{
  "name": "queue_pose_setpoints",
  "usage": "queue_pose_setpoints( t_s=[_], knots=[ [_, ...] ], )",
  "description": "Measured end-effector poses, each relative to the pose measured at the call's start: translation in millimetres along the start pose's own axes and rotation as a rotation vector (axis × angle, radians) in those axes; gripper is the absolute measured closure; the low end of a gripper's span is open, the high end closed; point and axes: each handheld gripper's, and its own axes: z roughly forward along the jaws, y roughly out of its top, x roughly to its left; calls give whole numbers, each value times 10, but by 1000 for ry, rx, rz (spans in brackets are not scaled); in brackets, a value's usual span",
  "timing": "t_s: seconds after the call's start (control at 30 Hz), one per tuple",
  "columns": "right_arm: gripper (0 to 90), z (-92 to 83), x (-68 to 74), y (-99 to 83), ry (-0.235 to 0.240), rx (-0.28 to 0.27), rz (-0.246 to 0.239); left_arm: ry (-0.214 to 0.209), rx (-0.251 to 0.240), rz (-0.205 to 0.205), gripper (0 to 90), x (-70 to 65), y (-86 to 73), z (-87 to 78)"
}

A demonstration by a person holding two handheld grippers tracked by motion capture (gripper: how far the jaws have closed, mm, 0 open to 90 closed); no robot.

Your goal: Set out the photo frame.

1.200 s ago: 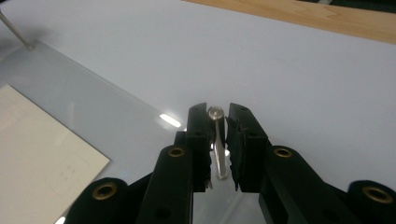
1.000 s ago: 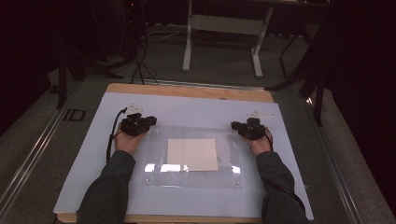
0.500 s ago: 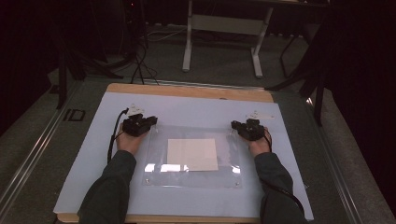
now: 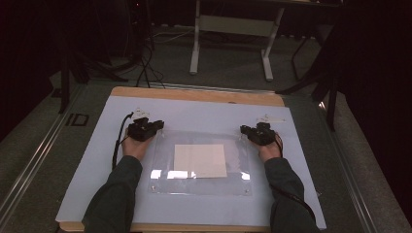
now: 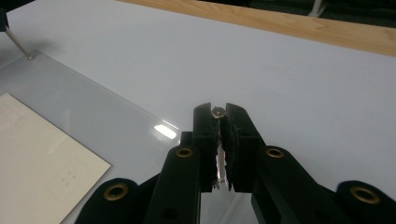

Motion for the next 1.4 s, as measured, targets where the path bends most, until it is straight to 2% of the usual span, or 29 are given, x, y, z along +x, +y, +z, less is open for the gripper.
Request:
queue_pose_setpoints(
  t_s=[0.27, 0.33, 0.37, 0.4, 0.43, 0.5, 0.63, 0.7, 0.73, 0.83, 0.87, 0.93, 1.0, 1.07, 1.1, 1.13, 1.17, 1.23, 1.27, 1.33, 1.4],
  knots=[
    [839, 38, -44, 62, 10, 31, 32, -11, 30, -27, 832, 43, 57, 47],
    [840, 67, -65, 92, 9, 43, 54, -8, 43, -42, 836, 50, 80, 79],
    [840, 67, -65, 92, 9, 43, 54, -13, 48, -59, 836, 63, 90, 92],
    [840, 67, -65, 92, 9, 43, 54, -13, 48, -59, 836, 63, 90, 92],
    [841, 74, -79, 100, 16, 46, 70, -24, 63, -87, 836, 100, 118, 118],
    [842, 106, -120, 130, 27, 58, 111, -26, 77, -99, 838, 113, 142, 139],
    [843, 124, -144, 161, 34, 75, 124, -23, 97, -110, 841, 130, 183, 180],
    [848, 155, -179, 197, 40, 89, 148, -15, 92, -146, 847, 145, 192, 216],
    [848, 155, -179, 197, 40, 89, 148, -15, 92, -146, 847, 145, 192, 216],
    [854, 207, -213, 244, 36, 104, 171, -7, 83, -213, 848, 177, 198, 275],
    [854, 207, -213, 244, 36, 104, 171, -7, 83, -213, 848, 177, 198, 275],
    [854, 242, -243, 256, 37, 102, 202, 8, 90, -239, 850, 181, 219, 313],
    [850, 263, -244, 269, 25, 103, 203, 18, 103, -261, 851, 190, 244, 347],
    [843, 269, -223, 277, 4, 106, 179, 22, 105, -281, 851, 199, 251, 368],
    [843, 269, -223, 277, 4, 106, 179, 22, 105, -281, 851, 199, 251, 368],
    [832, 264, -197, 280, -13, 106, 153, 23, 108, -285, 851, 199, 253, 369],
    [832, 264, -197, 280, -13, 106, 153, 23, 108, -285, 851, 199, 253, 369],
    [827, 244, -174, 272, -29, 105, 121, 25, 106, -285, 851, 197, 252, 370],
    [813, 195, -150, 257, -42, 92, 97, 24, 107, -289, 851, 199, 251, 370],
    [799, 174, -142, 251, -45, 85, 86, 25, 105, -294, 850, 198, 251, 373],
    [784, 80, -122, 219, -43, 51, 72, 22, 106, -302, 850, 204, 250, 375]
  ],
)
